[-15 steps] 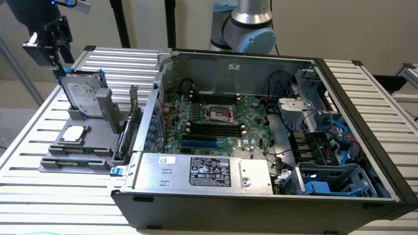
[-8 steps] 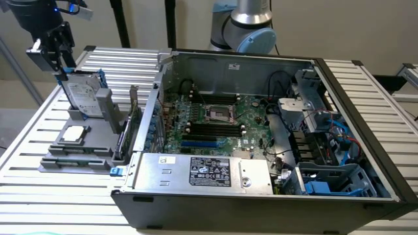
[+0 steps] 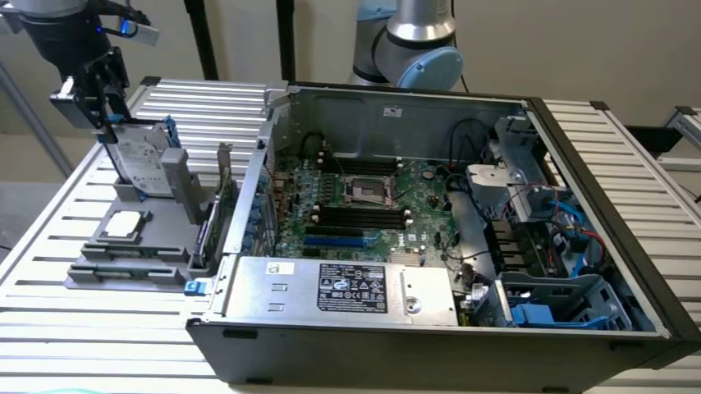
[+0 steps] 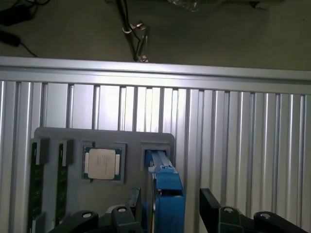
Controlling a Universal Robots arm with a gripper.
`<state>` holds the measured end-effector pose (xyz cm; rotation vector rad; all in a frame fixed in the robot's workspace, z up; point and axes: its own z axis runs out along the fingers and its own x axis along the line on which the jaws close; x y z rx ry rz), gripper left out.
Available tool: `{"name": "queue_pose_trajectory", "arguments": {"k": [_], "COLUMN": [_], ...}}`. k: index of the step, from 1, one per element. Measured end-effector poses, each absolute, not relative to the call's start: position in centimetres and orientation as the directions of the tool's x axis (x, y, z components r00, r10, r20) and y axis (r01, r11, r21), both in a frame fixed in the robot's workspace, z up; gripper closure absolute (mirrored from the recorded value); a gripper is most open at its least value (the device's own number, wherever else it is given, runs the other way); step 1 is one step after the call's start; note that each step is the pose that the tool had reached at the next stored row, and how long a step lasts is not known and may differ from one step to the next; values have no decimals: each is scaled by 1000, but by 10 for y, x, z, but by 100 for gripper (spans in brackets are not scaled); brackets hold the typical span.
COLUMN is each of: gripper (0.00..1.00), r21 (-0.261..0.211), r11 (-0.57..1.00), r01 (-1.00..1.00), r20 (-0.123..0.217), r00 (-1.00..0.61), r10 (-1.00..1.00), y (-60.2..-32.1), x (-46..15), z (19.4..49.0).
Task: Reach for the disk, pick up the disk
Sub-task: 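Pick up the disk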
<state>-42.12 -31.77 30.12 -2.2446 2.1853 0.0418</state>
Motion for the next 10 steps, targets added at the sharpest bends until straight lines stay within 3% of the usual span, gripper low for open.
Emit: {"name": "queue_pose_trajectory", "arguments": {"k": [10], "gripper": [40], "r21": [19], "r11": [-23], "r01": [-1000], "r20": [-25], "r00": [22], "r10": [-999], "y": [-318], "x": [-421], "z": [286]}}
